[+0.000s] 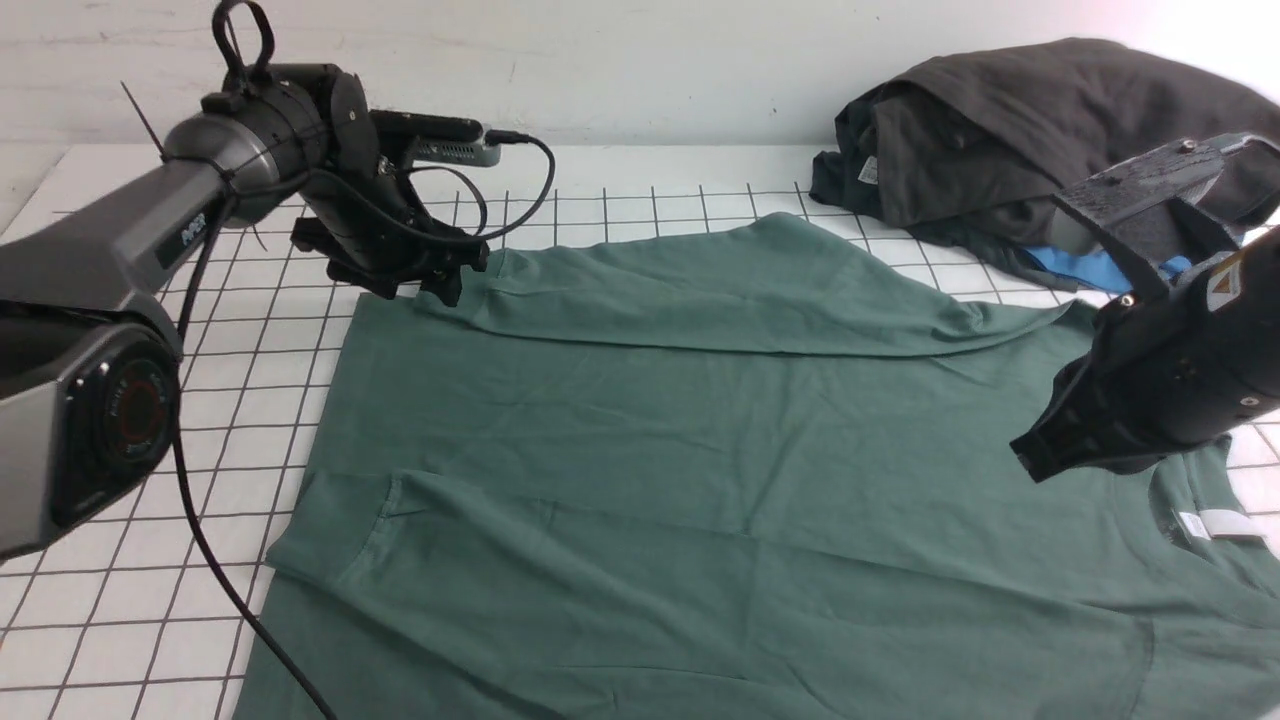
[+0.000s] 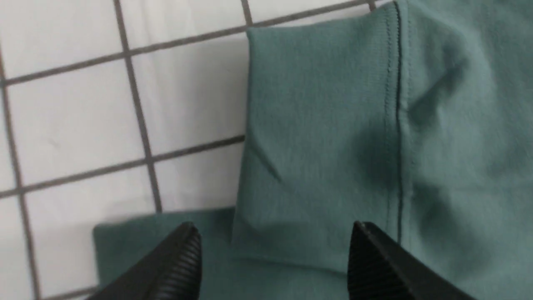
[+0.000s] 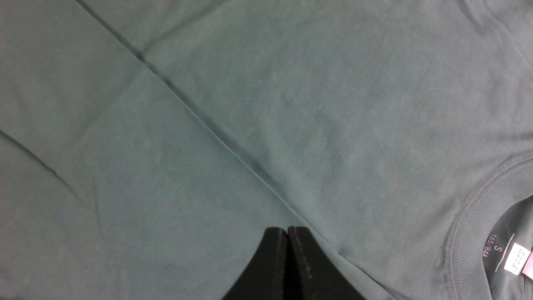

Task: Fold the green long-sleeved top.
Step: Use the left arm to clamp the cuff farthest from it

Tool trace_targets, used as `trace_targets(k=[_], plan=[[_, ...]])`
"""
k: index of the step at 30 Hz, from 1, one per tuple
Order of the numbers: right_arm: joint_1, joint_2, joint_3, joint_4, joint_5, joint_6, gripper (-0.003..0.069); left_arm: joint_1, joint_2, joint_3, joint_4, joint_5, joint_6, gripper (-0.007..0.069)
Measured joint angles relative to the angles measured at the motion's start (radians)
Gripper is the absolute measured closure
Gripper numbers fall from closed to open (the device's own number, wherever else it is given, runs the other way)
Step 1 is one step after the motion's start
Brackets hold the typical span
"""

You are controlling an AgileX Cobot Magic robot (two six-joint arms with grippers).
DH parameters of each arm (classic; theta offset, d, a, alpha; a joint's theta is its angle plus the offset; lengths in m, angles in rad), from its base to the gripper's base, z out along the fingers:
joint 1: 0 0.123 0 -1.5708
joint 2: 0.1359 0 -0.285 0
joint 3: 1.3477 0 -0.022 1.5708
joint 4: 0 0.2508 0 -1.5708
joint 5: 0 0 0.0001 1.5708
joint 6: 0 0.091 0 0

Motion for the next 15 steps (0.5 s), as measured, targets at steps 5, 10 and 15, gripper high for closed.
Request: trace_targets(k=[5, 10, 15], plan=[[0.000, 0.019, 0.000, 0.002, -0.007, 0.000, 0.0673, 0.000, 0.066, -0.066, -0.015, -0.038, -0.027, 0.0188], [0.000, 0.033, -0.001, 0.006, -0.012, 0.000, 0.0673, 0.001, 0.066, -0.067, -0.040, -0.046, -0.024, 0.0253], [0.000, 0.038, -0.002, 0.007, -0.014, 0.000, 0.0673, 0.001, 0.076, -0.085, -0.074, -0.043, -0.019, 0.0389]])
